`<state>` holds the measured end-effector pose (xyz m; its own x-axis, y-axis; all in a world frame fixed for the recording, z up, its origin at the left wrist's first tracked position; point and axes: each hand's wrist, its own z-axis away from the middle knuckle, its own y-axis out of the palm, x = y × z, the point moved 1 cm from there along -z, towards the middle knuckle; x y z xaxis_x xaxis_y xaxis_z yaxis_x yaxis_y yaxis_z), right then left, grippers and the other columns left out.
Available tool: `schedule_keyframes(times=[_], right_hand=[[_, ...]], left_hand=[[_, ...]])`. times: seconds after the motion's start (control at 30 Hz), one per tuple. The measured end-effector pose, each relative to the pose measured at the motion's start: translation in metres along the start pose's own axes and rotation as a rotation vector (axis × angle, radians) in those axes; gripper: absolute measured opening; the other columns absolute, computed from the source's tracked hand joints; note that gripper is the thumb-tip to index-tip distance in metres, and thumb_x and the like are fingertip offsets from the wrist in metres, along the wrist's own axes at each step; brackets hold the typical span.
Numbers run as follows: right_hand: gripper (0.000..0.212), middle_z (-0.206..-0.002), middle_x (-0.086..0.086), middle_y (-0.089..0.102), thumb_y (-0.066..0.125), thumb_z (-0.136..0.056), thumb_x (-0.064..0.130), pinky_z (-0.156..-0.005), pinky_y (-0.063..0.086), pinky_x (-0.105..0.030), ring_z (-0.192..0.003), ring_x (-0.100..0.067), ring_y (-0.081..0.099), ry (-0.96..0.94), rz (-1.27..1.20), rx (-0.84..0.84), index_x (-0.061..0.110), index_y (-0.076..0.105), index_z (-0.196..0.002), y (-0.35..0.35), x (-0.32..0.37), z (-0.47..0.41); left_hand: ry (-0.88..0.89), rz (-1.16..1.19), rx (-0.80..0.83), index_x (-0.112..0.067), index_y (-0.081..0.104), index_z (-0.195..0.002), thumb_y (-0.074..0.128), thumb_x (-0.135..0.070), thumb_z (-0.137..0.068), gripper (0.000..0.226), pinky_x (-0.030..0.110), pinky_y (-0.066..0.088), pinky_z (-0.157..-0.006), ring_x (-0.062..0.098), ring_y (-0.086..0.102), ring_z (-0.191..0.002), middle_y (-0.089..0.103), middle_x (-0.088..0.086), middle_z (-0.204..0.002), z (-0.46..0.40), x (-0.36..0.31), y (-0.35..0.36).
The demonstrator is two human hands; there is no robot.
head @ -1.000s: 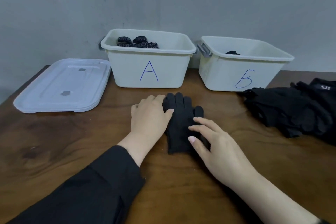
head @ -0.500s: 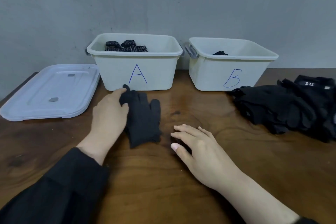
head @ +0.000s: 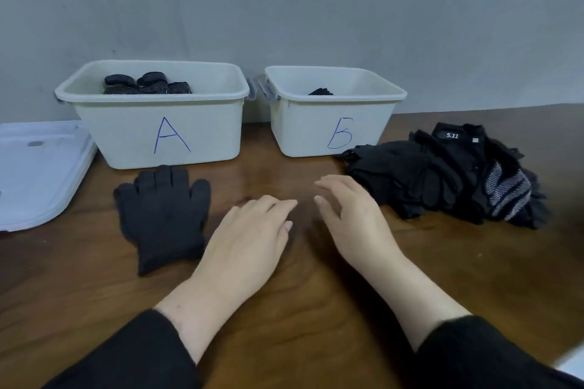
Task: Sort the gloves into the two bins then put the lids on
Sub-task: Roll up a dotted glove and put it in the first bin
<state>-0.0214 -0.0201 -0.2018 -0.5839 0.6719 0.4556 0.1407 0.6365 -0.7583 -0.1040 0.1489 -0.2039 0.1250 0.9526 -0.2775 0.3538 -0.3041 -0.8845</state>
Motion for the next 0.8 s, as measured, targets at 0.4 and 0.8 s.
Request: schedule_keyframes(times=[0.4,0.8], right_hand=[[0.034,-0.133,0.005,0.061,0.065,-0.092,0.04,-0.117,0.018,-0.058,-0.129,-0.021,0.051,0.132,0.75,0.166,0.023,0.065,-0.122,-0.084,-0.109,-0.051],[0.016,-0.091,-0.015,0.069,0.05,-0.104,0.018,-0.077,0.044,-0.041,-0.086,-0.038,0.061,0.018,0.32,-0.218,0.009,0.062,-0.107,-0.135,-0.054,-0.092]], left_hand=[[0.017,0.034,0.149,-0.036,0.04,-0.148,0.035,-0.048,-0.104,0.046,0.028,0.032,-0.11,0.003,0.043,-0.13,0.047,-0.02,-0.143,-0.004,0.004,0.003],[0.001,0.083,0.056,-0.037,0.039,-0.148,0.035,-0.048,-0.104,0.046,0.024,0.035,-0.107,0.003,0.044,-0.13,0.049,-0.02,-0.143,-0.003,0.011,-0.003]])
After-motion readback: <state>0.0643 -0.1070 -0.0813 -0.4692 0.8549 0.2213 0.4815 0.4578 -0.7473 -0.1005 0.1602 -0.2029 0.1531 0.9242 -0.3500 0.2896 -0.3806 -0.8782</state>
